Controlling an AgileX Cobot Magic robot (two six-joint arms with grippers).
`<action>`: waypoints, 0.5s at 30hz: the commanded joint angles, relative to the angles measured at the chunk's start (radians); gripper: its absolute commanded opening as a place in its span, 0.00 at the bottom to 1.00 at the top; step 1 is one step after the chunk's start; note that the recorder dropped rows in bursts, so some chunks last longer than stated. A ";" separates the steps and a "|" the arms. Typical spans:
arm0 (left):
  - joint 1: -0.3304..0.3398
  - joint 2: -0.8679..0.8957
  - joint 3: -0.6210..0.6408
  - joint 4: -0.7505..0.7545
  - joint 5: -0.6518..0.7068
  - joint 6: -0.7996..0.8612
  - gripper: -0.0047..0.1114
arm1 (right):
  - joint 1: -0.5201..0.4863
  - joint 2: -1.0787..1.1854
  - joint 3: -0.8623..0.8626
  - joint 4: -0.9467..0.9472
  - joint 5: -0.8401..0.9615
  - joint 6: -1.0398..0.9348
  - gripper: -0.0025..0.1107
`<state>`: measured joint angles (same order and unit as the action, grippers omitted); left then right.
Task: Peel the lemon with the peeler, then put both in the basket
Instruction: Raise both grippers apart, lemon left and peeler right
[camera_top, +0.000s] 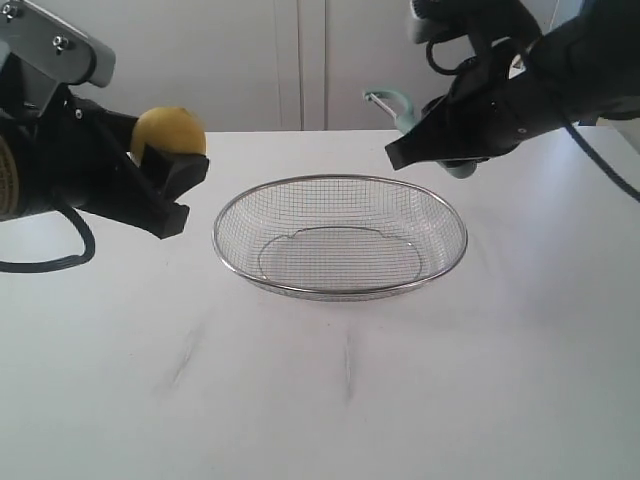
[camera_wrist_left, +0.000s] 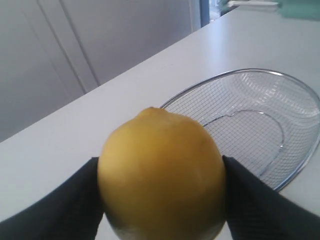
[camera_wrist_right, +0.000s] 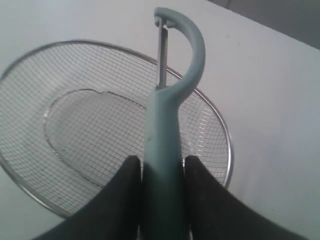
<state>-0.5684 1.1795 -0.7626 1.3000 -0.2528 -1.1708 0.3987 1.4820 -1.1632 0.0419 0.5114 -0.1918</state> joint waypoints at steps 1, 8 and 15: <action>-0.003 -0.015 -0.014 0.213 -0.081 -0.176 0.04 | 0.000 0.088 -0.082 -0.129 0.059 0.066 0.02; 0.014 0.008 -0.041 0.444 -0.064 -0.428 0.04 | 0.000 0.166 -0.097 -0.131 0.055 0.066 0.02; 0.091 0.077 -0.060 0.444 -0.193 -0.485 0.04 | 0.000 0.197 -0.097 -0.131 0.050 0.066 0.02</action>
<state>-0.5007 1.2413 -0.8031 1.7265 -0.4078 -1.6134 0.3987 1.6767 -1.2526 -0.0825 0.5726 -0.1321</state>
